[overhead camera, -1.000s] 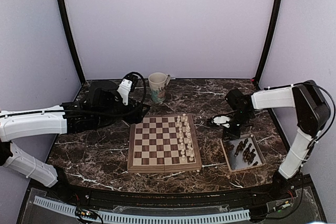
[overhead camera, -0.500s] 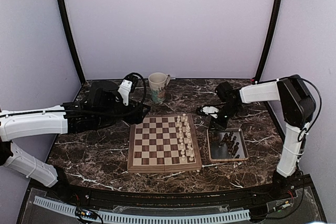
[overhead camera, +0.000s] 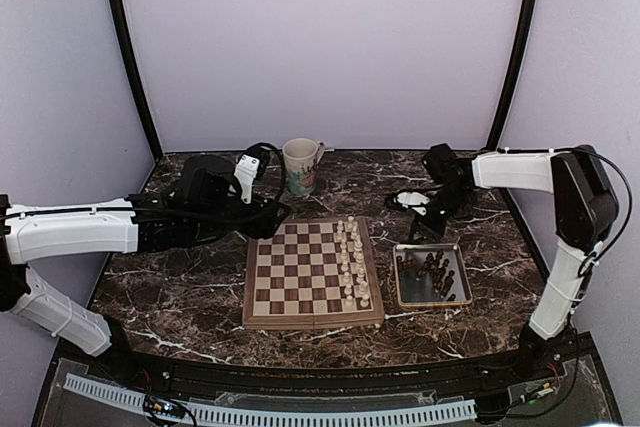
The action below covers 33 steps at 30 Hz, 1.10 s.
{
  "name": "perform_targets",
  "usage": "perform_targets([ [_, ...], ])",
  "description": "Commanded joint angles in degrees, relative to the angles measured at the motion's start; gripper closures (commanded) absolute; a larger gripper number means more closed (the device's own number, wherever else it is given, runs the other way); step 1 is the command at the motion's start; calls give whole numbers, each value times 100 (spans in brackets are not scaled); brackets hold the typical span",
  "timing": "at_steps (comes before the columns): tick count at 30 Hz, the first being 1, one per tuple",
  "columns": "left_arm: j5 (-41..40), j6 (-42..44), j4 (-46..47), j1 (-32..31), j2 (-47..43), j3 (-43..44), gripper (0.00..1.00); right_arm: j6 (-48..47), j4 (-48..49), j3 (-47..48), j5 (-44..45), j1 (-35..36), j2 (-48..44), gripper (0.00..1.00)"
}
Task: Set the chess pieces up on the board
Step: Move the storage box to the center of the board, then pick up the bishop from the storage box.
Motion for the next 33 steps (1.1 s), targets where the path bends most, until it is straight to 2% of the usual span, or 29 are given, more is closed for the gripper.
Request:
perform_targets([
  [1,31,306,10,16,83,304,31,31,-656,262,-6,-338,-823,65],
  [6,11,420,40,25,361,536,30,357,-801,-120,-316,-449,-1786,65],
  [10,290,341,-36,20,601,704,32,582,-846,-614,-660,-418,-2298,68],
  [13,565,261,29,25,682,677,32,606,-744,-942,-561,-292,-2518,71],
  [23,1147,111,111,18,740,611,35,519,-596,-910,-215,-131,-2046,76],
  [33,1159,87,113,16,809,579,35,544,-683,-907,108,-79,-1619,70],
])
